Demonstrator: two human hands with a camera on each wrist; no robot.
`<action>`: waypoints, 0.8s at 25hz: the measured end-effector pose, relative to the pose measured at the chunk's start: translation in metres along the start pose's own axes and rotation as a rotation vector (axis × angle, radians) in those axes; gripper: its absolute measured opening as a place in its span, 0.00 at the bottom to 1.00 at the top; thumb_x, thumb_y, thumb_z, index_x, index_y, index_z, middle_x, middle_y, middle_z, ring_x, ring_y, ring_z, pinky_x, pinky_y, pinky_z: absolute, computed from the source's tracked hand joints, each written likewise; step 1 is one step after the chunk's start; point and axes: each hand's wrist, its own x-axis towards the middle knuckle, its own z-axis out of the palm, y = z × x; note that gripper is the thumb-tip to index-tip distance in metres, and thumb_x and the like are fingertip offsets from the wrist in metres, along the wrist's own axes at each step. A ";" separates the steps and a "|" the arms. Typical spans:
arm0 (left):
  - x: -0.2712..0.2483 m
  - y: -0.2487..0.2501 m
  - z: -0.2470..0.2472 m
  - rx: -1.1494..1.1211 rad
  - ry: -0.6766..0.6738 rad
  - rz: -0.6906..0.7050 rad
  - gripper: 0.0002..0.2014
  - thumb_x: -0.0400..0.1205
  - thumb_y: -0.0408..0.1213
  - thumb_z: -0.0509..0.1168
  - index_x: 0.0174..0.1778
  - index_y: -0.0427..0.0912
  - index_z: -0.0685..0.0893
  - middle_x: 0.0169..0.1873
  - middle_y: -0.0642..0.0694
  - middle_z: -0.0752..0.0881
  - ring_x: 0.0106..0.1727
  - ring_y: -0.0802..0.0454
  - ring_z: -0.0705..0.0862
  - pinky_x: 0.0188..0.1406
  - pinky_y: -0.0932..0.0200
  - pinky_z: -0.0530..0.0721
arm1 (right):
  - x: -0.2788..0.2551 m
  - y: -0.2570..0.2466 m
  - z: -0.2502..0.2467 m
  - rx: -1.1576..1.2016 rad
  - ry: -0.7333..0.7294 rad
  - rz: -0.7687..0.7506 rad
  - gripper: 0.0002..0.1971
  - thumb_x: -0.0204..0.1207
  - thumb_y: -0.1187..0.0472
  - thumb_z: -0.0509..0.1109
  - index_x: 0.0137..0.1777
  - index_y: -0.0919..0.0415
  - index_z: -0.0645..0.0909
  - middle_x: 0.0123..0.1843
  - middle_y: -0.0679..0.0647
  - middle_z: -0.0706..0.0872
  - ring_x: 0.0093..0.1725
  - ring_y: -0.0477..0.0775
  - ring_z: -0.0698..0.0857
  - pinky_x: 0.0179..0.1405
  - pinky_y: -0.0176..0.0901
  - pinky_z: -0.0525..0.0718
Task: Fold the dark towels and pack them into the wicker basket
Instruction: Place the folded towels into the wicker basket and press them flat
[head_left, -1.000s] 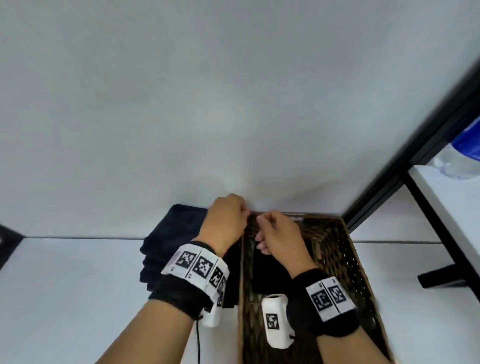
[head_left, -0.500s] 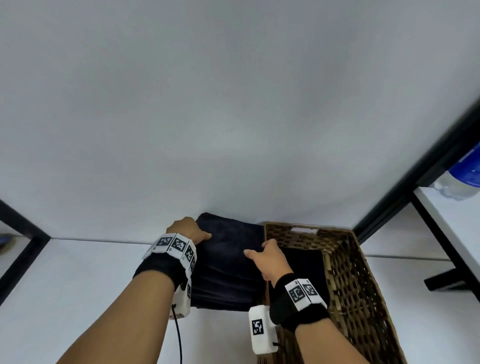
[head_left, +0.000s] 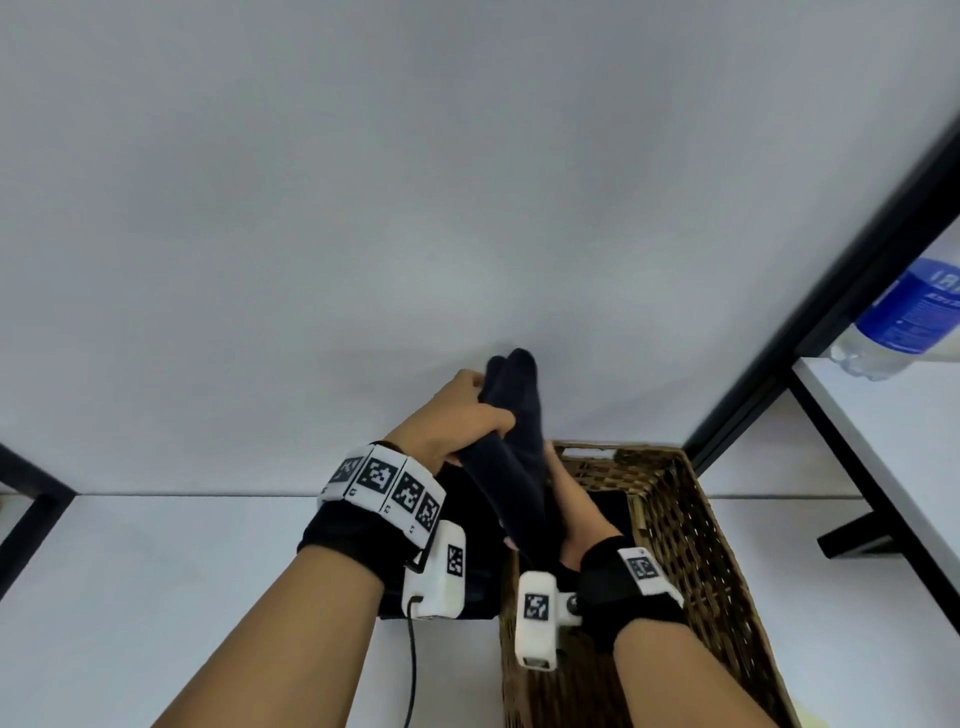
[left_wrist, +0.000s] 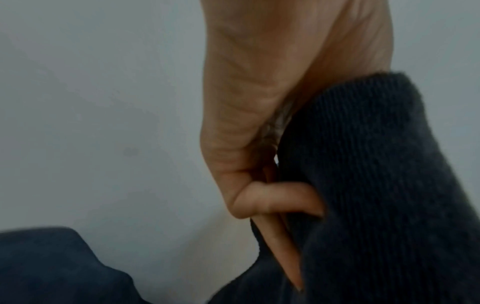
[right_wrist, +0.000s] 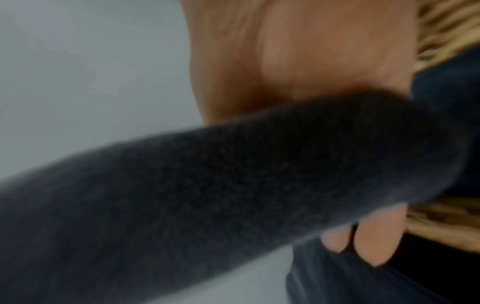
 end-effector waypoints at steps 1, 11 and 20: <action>0.001 0.004 0.009 -0.024 -0.036 0.024 0.29 0.71 0.31 0.65 0.69 0.52 0.70 0.56 0.43 0.83 0.54 0.44 0.85 0.46 0.51 0.86 | -0.009 -0.007 -0.011 0.150 -0.079 0.012 0.27 0.78 0.34 0.63 0.55 0.56 0.90 0.53 0.64 0.91 0.56 0.65 0.88 0.59 0.58 0.83; 0.082 -0.084 0.143 0.144 0.103 -0.174 0.36 0.81 0.28 0.59 0.84 0.41 0.51 0.78 0.34 0.65 0.74 0.38 0.72 0.73 0.48 0.73 | 0.058 -0.023 -0.170 -0.497 0.439 -0.369 0.28 0.77 0.50 0.72 0.75 0.58 0.73 0.68 0.56 0.83 0.62 0.56 0.84 0.65 0.49 0.81; 0.153 -0.163 0.225 0.900 -0.282 -0.451 0.33 0.86 0.33 0.54 0.85 0.44 0.44 0.84 0.37 0.38 0.85 0.35 0.48 0.80 0.39 0.59 | 0.143 0.065 -0.202 -1.741 0.117 -0.297 0.31 0.87 0.49 0.51 0.86 0.50 0.44 0.88 0.56 0.40 0.86 0.58 0.42 0.84 0.57 0.48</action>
